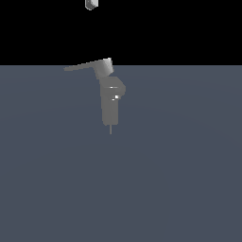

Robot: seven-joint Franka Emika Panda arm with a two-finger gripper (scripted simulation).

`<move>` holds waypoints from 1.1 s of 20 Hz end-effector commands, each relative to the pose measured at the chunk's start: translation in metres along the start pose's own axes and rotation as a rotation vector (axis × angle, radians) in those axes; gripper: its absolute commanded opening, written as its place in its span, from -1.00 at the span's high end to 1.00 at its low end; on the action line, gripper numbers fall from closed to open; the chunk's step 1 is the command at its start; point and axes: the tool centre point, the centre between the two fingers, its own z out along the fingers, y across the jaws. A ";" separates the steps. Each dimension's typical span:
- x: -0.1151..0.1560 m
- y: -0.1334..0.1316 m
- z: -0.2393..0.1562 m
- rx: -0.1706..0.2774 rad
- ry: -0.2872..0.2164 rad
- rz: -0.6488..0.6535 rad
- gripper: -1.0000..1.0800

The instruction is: Turn on the faucet by rotating a designated handle.

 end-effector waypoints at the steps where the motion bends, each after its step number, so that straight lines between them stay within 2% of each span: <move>1: 0.007 -0.017 0.008 -0.006 -0.002 0.062 1.00; 11: 0.029 -0.082 0.048 -0.038 0.010 0.298 1.00; 22: 0.042 -0.146 0.105 -0.071 0.053 0.534 1.00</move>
